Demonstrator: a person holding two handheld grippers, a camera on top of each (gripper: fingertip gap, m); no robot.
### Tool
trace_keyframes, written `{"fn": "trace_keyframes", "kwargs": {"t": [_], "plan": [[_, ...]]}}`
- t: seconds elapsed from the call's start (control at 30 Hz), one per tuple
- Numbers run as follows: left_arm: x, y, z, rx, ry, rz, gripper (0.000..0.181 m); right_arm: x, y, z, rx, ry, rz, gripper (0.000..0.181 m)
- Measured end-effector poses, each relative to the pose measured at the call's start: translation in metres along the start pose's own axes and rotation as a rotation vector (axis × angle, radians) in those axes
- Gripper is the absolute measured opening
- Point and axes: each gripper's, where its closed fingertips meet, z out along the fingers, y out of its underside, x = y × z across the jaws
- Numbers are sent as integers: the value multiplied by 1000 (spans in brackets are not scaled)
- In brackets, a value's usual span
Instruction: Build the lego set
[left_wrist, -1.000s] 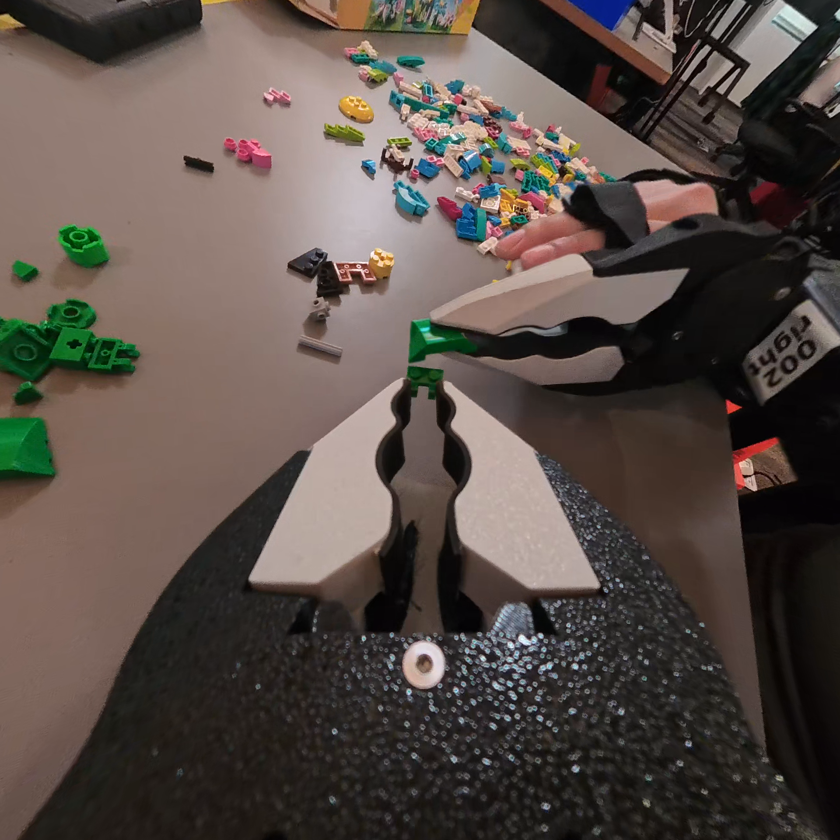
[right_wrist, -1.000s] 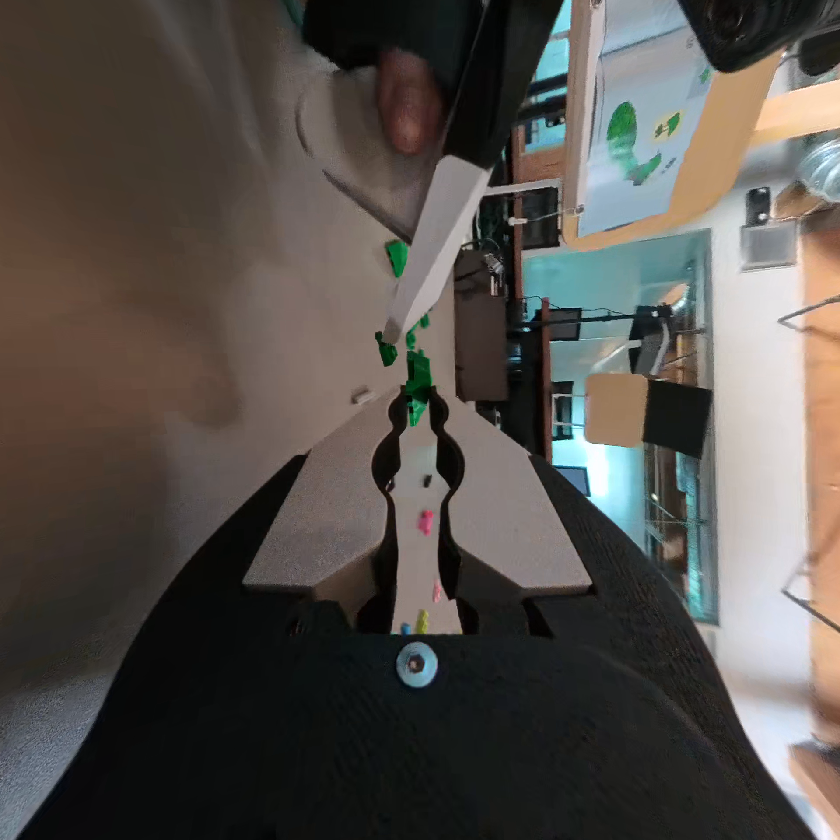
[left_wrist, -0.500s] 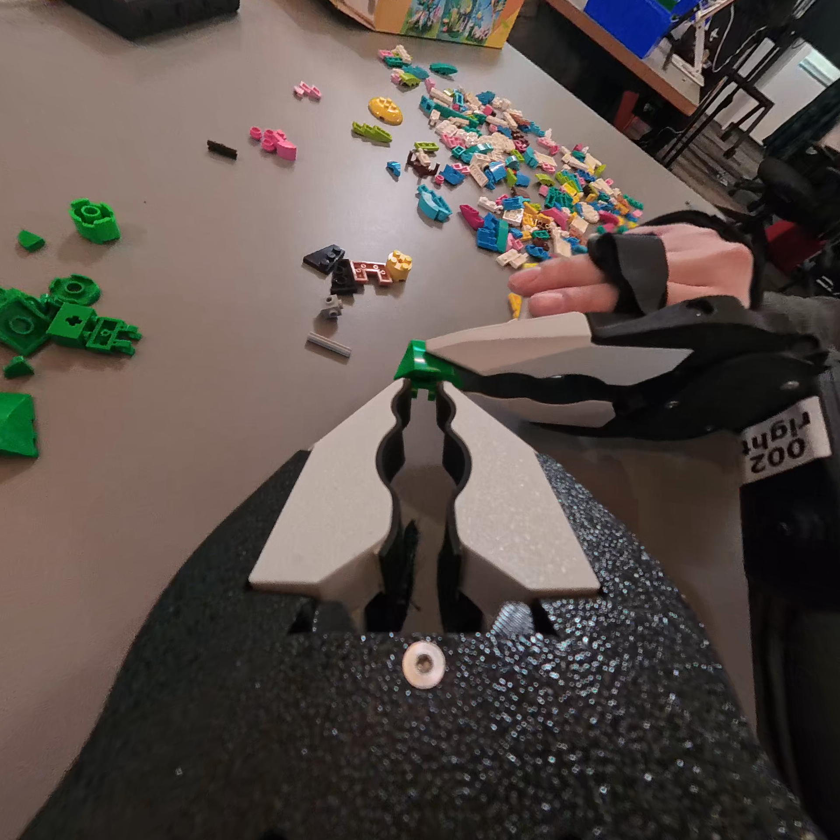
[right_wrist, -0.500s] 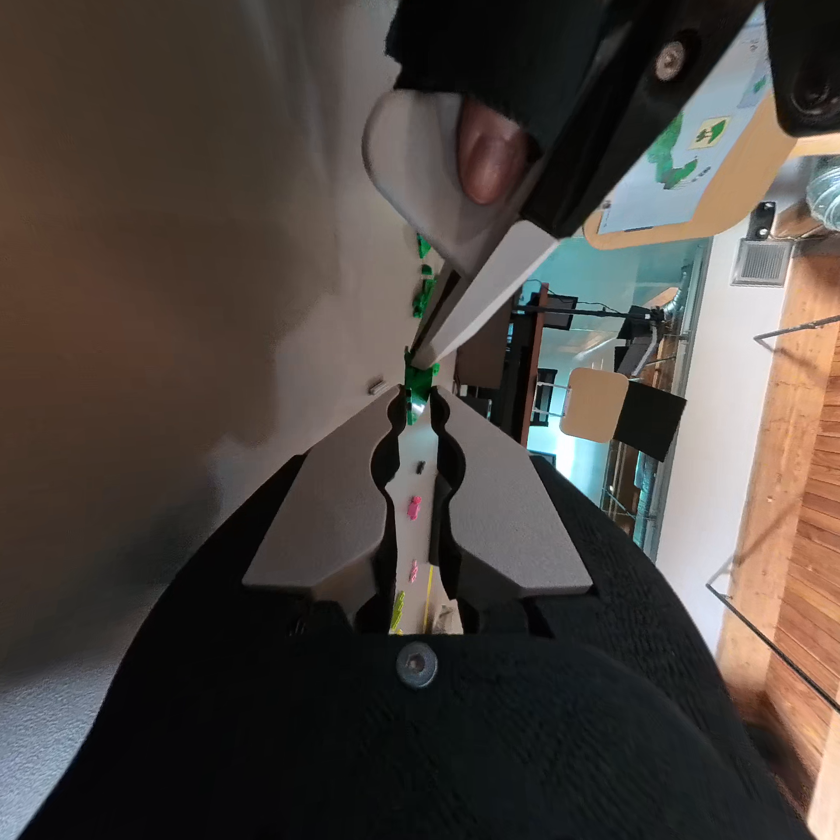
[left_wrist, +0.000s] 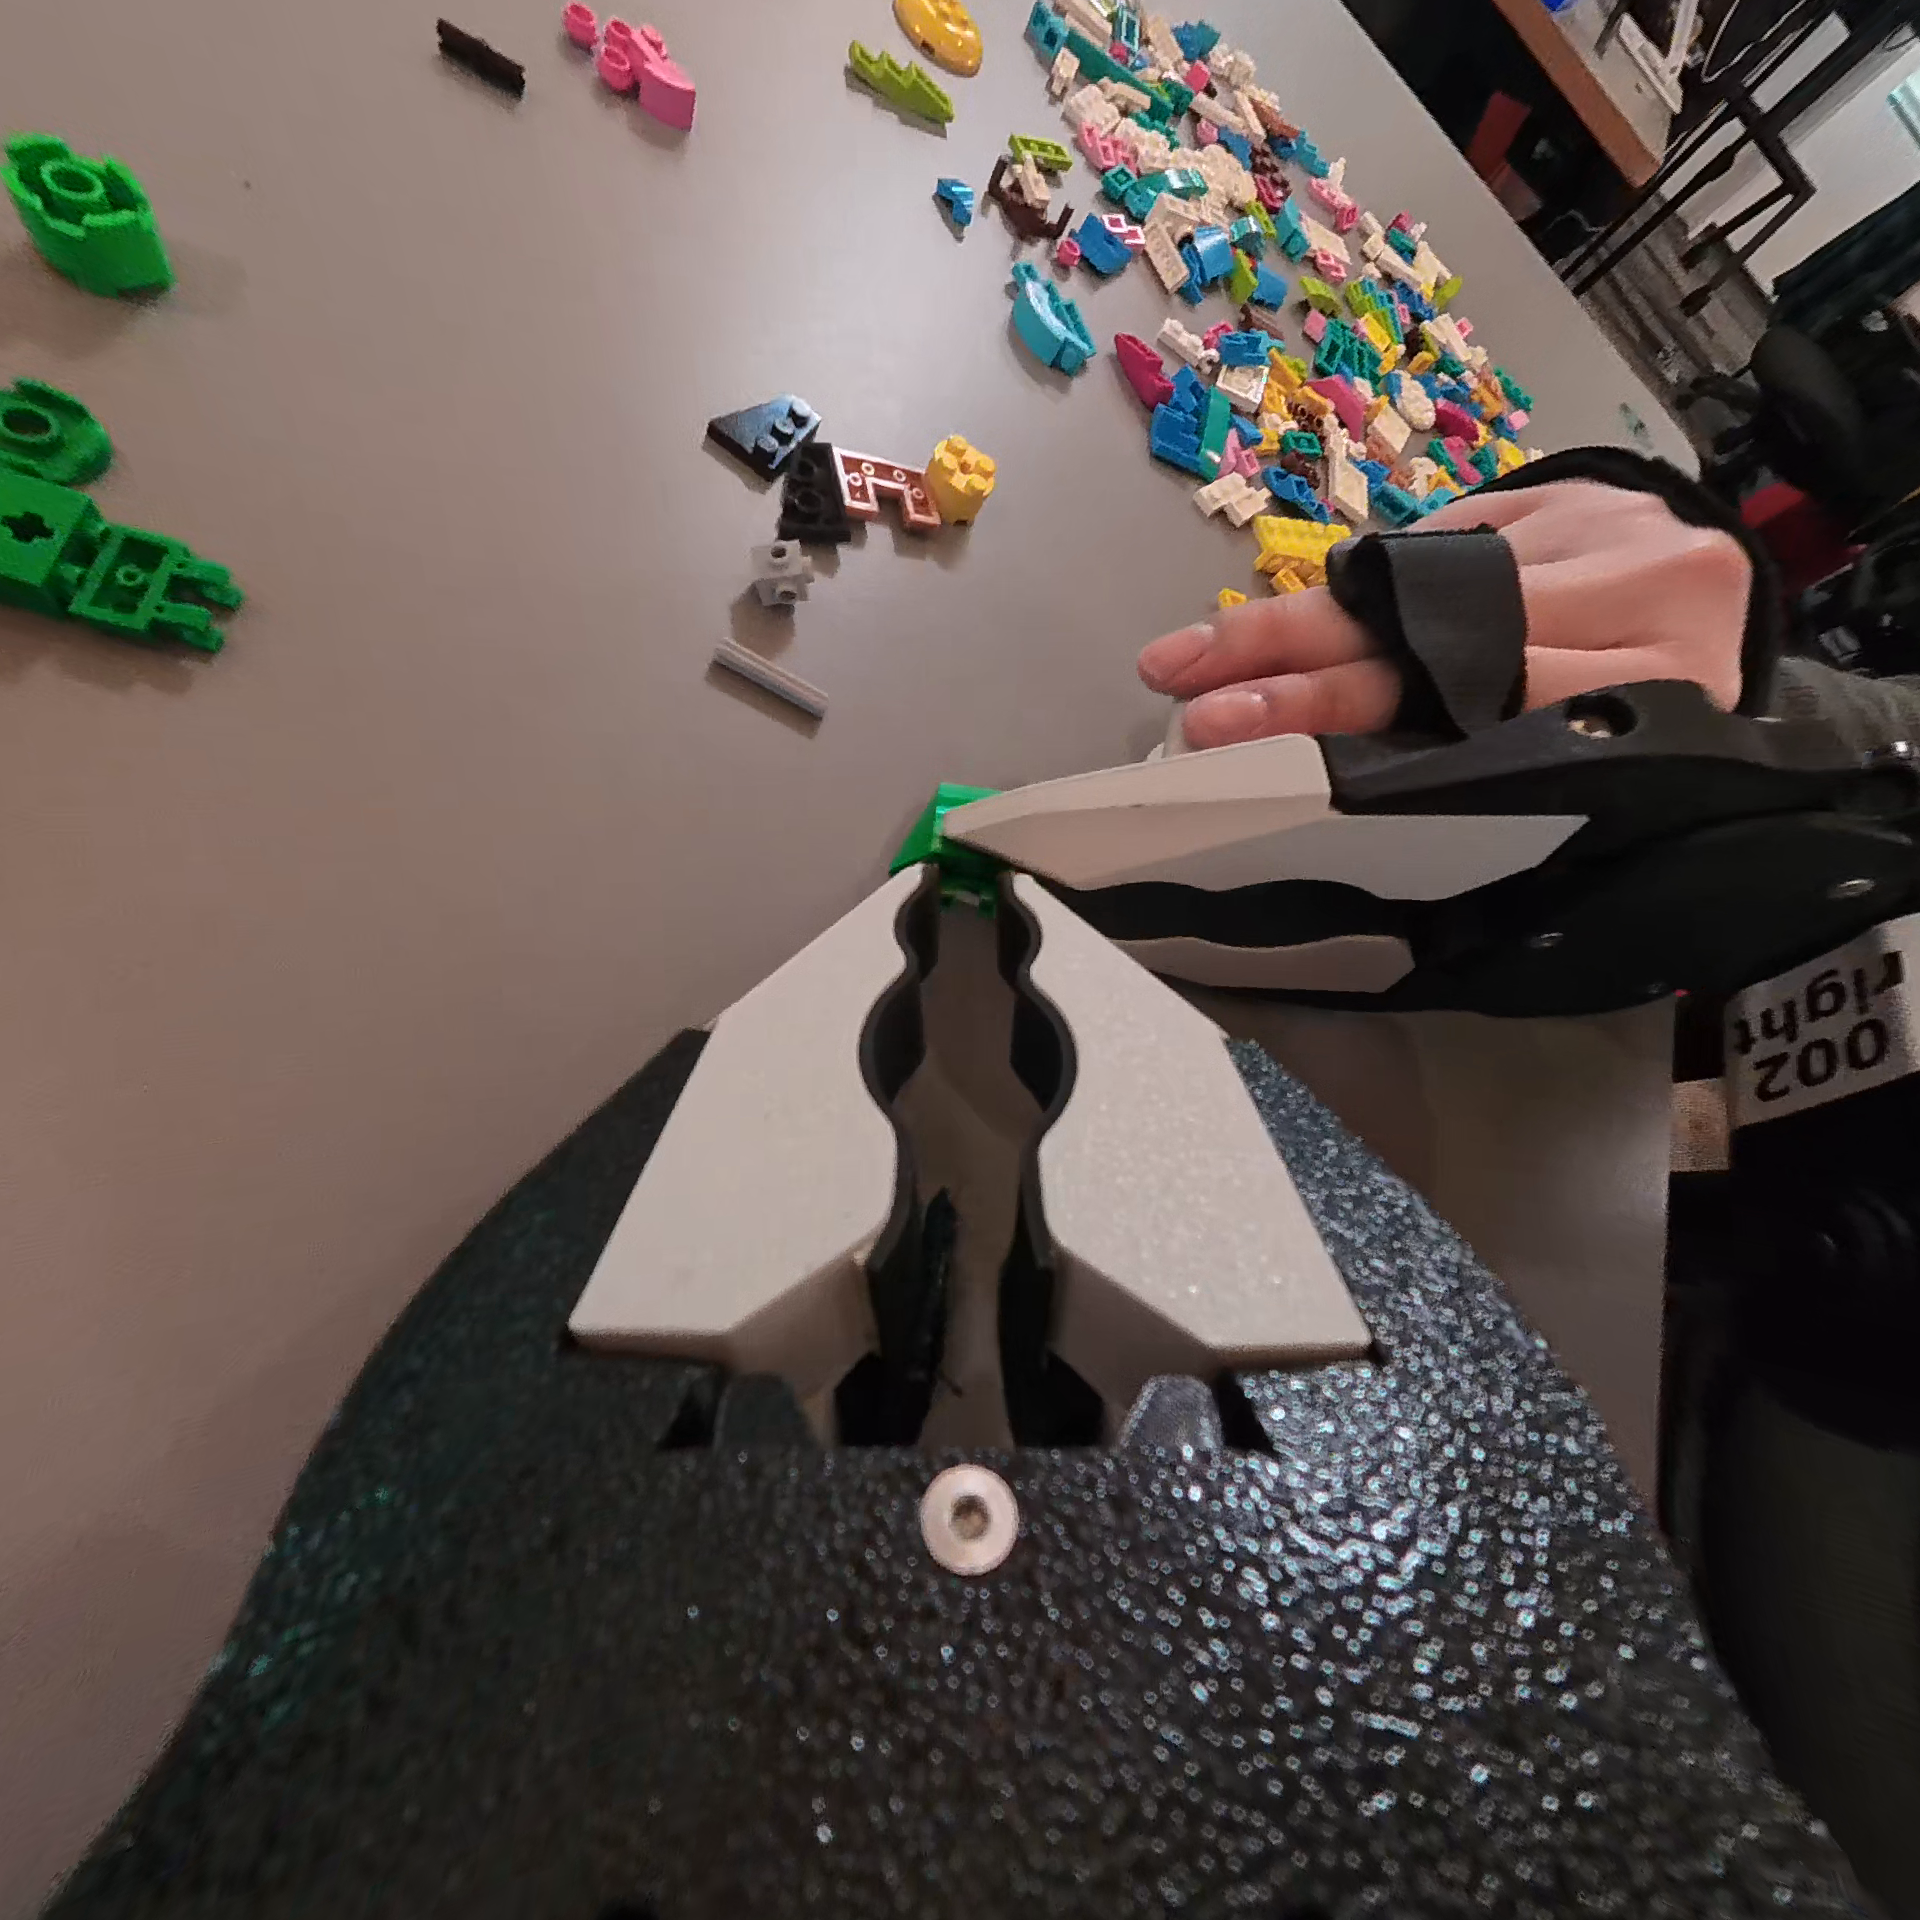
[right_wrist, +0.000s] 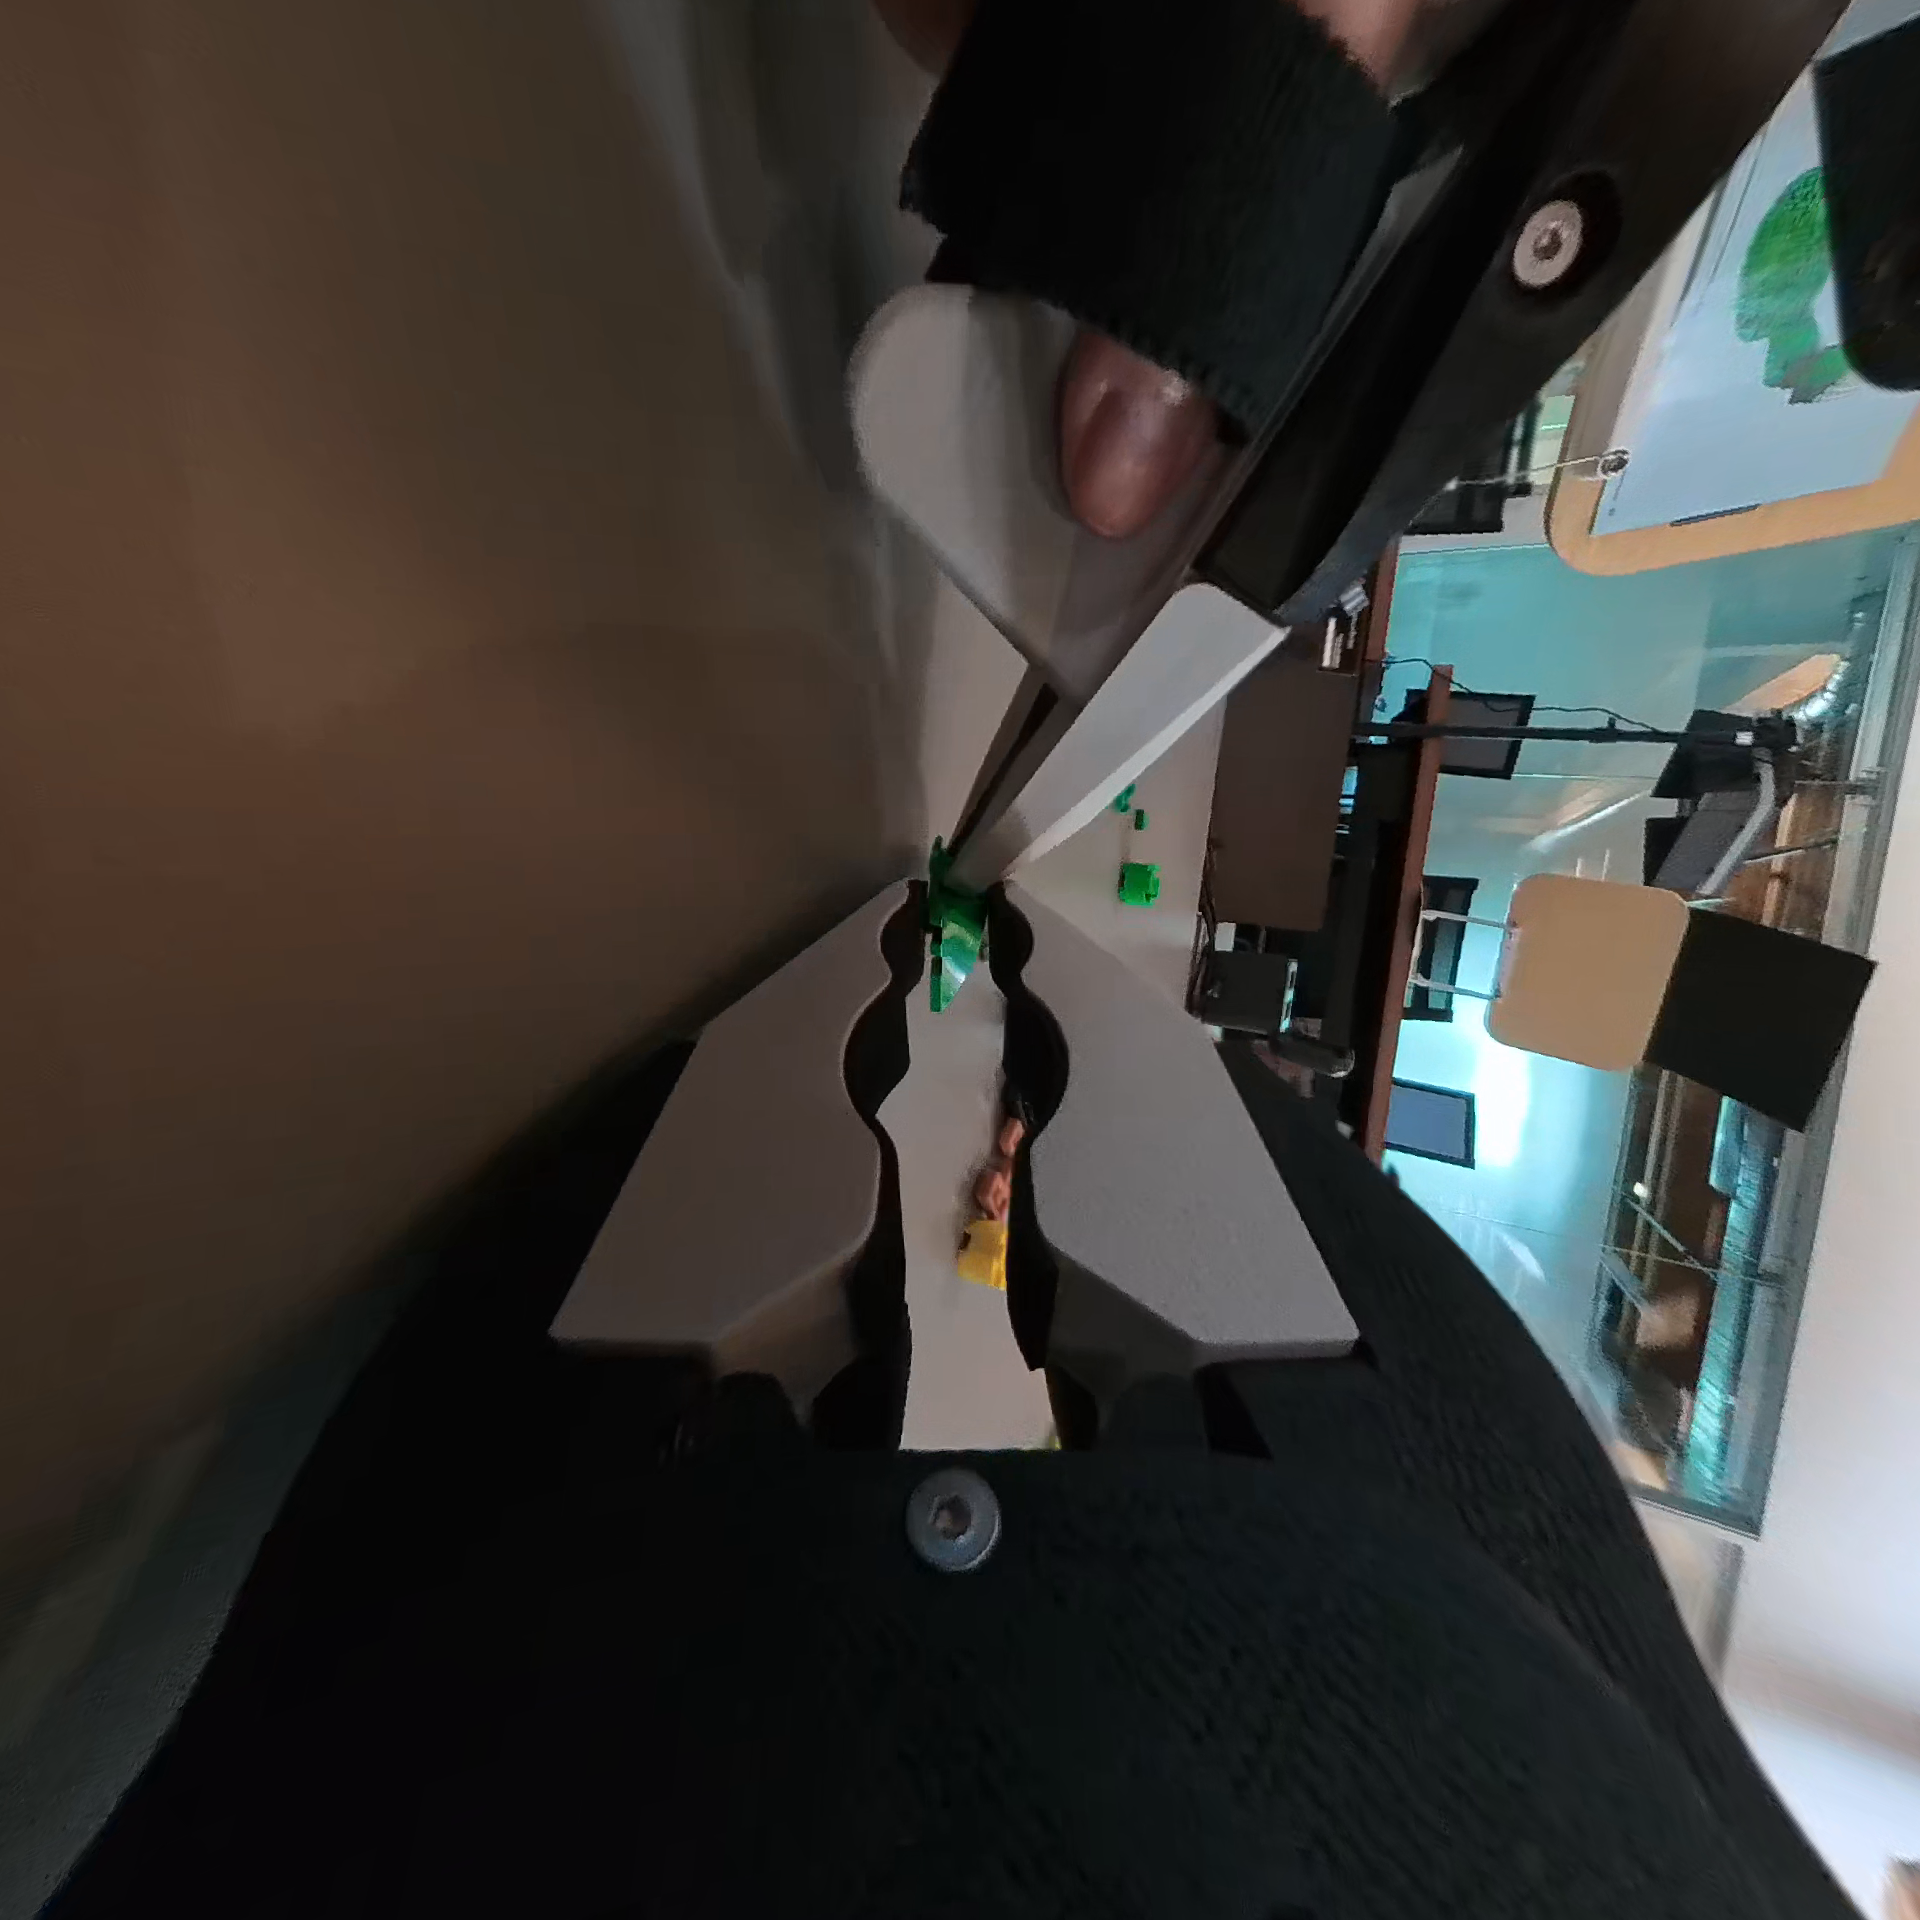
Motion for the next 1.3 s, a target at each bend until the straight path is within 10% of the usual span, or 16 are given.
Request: {"fn": "trace_keyframes", "kwargs": {"t": [0.33,0.63,1.03,1.3], "plan": [[8,4,-3,-22,64,-9,9,-1,-4,-8,43,-105,136,8],[46,-15,-28,142,14,643,34,18,-11,-34,287,-246,532,8],[64,-19,-42,198,263,415,34,58,-39,-81,832,-551,1140,8],[96,-32,-49,333,410,421,5,78,-44,-101,979,-529,1176,8]]}}
